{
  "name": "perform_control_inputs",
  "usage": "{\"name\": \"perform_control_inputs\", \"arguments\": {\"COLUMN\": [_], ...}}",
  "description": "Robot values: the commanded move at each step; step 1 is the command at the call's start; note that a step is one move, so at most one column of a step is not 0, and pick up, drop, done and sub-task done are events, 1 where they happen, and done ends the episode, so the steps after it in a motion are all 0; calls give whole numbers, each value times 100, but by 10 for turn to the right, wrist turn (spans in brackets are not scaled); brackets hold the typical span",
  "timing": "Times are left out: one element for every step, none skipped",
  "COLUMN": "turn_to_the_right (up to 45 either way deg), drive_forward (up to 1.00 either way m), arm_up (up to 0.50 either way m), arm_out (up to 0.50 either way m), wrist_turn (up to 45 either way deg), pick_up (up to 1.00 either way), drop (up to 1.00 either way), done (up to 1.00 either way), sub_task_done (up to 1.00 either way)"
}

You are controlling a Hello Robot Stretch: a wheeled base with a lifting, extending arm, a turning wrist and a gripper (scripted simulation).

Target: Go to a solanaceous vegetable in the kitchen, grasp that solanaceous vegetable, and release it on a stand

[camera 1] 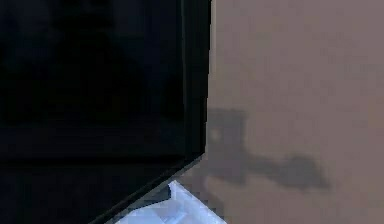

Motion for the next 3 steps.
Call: {"name": "perform_control_inputs", "arguments": {"turn_to_the_right": [-450, -450, -450], "drive_forward": [0, 0, 0], "arm_up": [0, 0, 0], "arm_out": [0, 0, 0], "wrist_turn": [0, 0, 0], "pick_up": [0, 0, 0], "drop": [0, 0, 0], "done": [0, 0, 0], "sub_task_done": [0, 0, 0]}}
